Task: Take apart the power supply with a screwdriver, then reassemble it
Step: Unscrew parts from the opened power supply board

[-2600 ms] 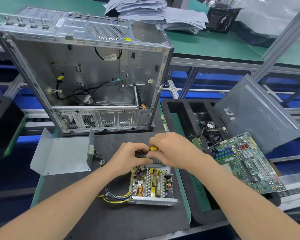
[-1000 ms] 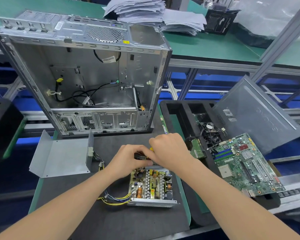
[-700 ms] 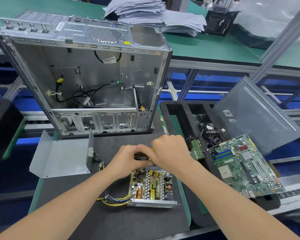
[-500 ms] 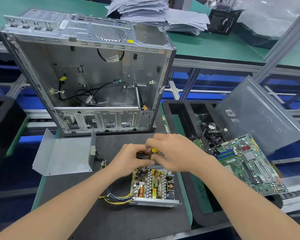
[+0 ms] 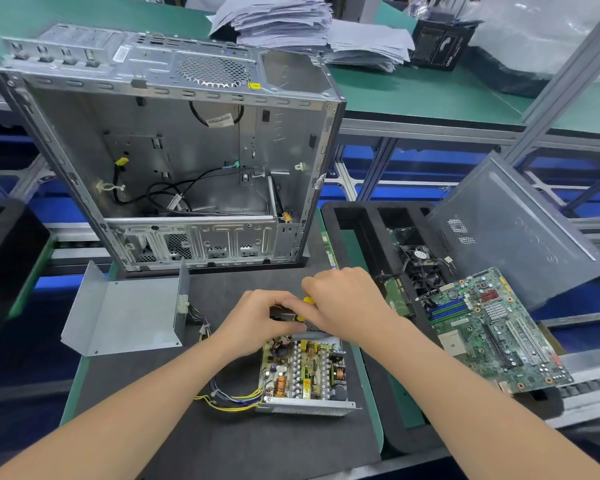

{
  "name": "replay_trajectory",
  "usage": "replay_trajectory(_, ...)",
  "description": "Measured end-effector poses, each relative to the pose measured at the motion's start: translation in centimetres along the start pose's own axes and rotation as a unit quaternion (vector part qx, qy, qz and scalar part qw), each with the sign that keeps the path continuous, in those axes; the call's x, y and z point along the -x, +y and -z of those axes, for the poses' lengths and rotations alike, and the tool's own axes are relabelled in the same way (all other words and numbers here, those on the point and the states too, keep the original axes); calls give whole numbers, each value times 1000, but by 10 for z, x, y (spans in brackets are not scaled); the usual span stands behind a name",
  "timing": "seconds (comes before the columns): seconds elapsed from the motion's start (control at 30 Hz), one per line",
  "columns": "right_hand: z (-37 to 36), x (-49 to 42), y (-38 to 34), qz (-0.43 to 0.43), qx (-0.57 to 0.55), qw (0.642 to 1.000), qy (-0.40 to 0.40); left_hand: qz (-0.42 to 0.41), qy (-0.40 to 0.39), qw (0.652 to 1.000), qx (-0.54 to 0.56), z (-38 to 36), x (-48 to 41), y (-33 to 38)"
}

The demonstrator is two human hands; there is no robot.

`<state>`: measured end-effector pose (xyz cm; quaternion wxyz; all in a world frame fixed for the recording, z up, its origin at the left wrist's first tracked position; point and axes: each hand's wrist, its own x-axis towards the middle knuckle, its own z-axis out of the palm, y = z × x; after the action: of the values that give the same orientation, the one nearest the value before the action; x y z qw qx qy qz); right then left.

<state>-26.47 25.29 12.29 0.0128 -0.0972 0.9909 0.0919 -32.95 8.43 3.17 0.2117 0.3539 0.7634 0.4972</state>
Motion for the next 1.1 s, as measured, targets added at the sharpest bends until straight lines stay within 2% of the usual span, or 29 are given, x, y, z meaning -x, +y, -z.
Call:
replay_trajectory(0.2,-4,-3,-9,-66,27,997,26,4,10,1000,16,-1,1,1)
replay_trajectory(0.3,-5,0,-10,-68,24,997,42,5,5,1000,14,0,1,2)
replay_trajectory(0.4,-5,5,-5,-39,-15,997,69,9,4,1000,10,2,1,1)
replay_trajectory(0.5,-1,11,8,34,-121,992,31,4,11,1000,-9,2,1,-1)
replay_trajectory(0.6,9,12,19,102,-123,987,-33,9,10,1000,-19,0,-1,-2)
replay_trajectory(0.73,11,9,17,80,-125,987,-57,10,12,1000,-21,1,0,-1)
replay_trajectory(0.9,4,6,12,43,-15,999,-28,11,10,1000,-9,1,2,0)
replay_trajectory(1.1,-4,2,-1,-32,28,999,-6,3,7,1000,4,0,2,2)
